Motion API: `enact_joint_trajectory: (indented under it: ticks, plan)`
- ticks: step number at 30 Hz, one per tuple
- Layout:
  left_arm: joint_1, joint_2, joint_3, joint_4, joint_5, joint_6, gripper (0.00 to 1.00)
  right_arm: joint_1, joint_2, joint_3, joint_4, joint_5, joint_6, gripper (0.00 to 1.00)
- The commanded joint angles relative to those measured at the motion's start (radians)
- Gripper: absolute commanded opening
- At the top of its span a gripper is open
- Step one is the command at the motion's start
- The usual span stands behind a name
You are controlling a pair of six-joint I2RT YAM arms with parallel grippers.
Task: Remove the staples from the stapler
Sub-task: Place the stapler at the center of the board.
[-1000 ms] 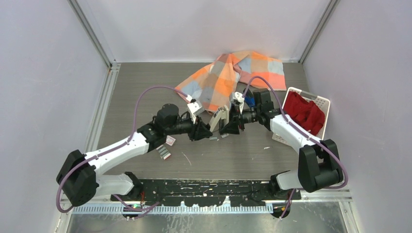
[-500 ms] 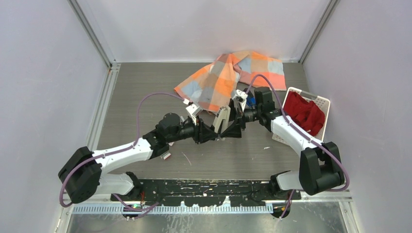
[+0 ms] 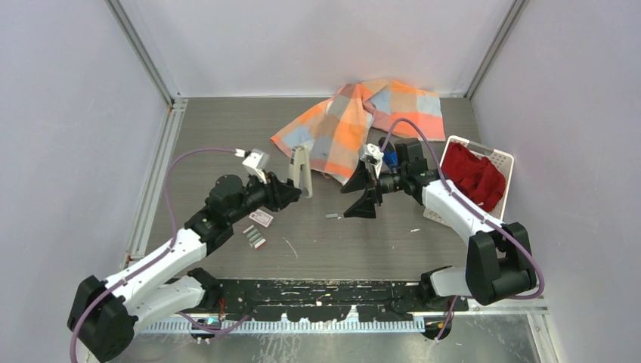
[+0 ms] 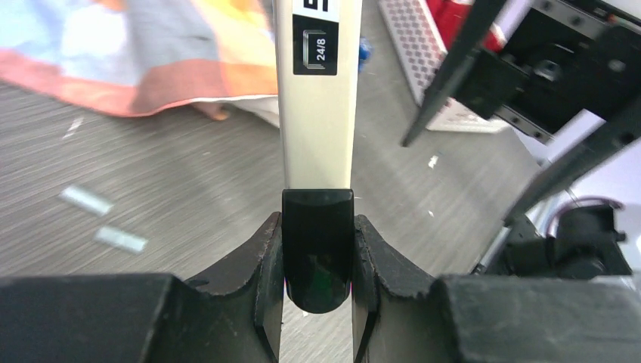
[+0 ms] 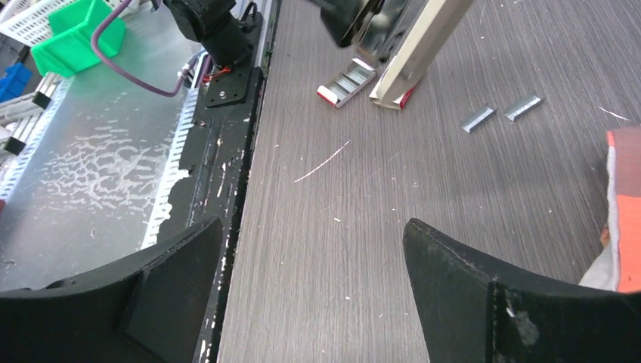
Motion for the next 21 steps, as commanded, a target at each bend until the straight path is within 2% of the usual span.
enact_joint_trajectory:
  ticks: [1,7,11,18,21]
  plan:
    - [0.103,-0.070,0.056,-0.142,-0.069,-0.052,0.00,-0.008,-0.027,0.045,-0.010,0.023,-0.034,0.94]
    - [0.312,-0.050,0.080,-0.220,-0.006,-0.155,0.00,-0.014,-0.029,0.044,-0.010,0.032,-0.036,0.94]
    - [0.412,0.005,0.136,-0.289,-0.001,-0.183,0.00,-0.016,-0.030,0.045,-0.010,0.037,-0.036,0.94]
    - [0.615,0.084,0.122,-0.190,0.077,-0.355,0.00,-0.017,-0.036,0.045,-0.010,0.045,-0.035,0.94]
    - [0.665,0.130,0.155,-0.237,0.057,-0.391,0.00,-0.018,-0.037,0.046,-0.010,0.045,-0.034,0.94]
